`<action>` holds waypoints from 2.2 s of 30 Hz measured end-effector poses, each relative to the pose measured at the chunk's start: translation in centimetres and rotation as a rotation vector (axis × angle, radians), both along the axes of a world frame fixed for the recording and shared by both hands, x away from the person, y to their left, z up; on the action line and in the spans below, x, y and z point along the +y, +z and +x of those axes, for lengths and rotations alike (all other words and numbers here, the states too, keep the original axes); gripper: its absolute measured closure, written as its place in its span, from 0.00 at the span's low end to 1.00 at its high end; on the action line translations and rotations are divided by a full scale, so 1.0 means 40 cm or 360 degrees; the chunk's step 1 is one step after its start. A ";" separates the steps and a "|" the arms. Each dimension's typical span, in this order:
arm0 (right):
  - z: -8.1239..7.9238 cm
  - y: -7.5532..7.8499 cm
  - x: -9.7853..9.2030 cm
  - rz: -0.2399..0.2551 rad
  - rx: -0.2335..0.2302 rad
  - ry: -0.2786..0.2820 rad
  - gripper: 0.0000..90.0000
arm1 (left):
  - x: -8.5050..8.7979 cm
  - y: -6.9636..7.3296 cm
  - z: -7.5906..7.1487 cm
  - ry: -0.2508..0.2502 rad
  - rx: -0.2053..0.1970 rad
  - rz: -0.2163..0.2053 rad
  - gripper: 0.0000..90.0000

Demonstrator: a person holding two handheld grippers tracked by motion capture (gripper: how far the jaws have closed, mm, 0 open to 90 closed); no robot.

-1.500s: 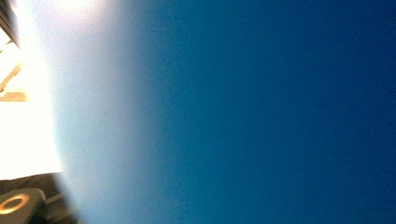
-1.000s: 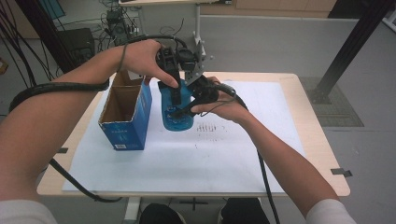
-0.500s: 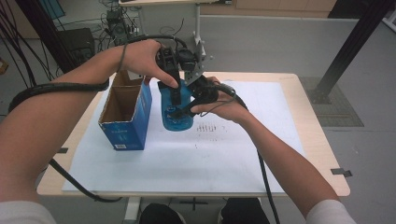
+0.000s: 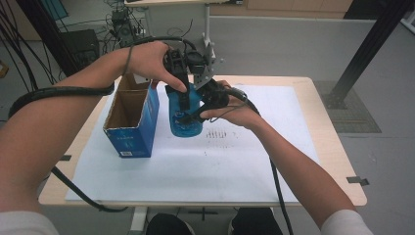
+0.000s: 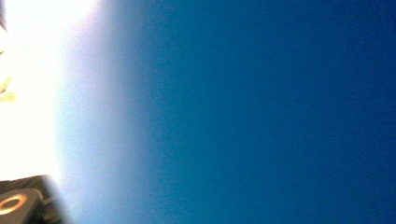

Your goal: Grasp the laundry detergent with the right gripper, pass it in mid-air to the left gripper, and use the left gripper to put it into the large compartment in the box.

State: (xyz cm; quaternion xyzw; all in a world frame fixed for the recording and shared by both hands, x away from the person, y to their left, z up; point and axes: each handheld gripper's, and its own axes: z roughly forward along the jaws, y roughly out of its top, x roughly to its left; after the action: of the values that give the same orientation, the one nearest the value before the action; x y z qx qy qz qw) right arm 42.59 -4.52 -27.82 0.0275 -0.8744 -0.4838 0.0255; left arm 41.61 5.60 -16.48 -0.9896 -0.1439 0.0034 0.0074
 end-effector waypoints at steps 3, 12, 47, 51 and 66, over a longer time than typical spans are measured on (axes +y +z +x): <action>0.000 0.000 0.000 0.0000 0.0003 0.0002 0.47 | -0.001 0.000 0.000 -0.0003 0.0001 0.0003 0.41; 0.000 -0.001 -0.002 0.0006 0.0008 -0.0002 0.46 | -0.003 0.002 -0.001 -0.0003 -0.0011 0.0009 0.41; -0.042 0.000 -0.207 -0.0384 0.0070 -0.0422 0.07 | 0.025 0.037 0.003 0.0296 0.0001 -0.0015 0.41; -0.047 0.000 -0.256 -0.0442 0.0158 -0.0540 0.06 | 0.023 0.049 0.001 0.0385 0.0005 0.0018 0.41; -0.081 0.009 -0.378 -0.0673 0.0199 -0.0685 0.07 | 0.054 0.127 0.024 0.0890 -0.0057 -0.0015 0.41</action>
State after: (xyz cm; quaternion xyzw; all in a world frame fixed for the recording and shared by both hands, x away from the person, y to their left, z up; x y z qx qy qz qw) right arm 39.34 -19.63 -27.46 -0.1941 -0.9382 -0.2861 -0.0186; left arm 42.58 7.77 -11.41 -0.9113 -0.4115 -0.0114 -0.0009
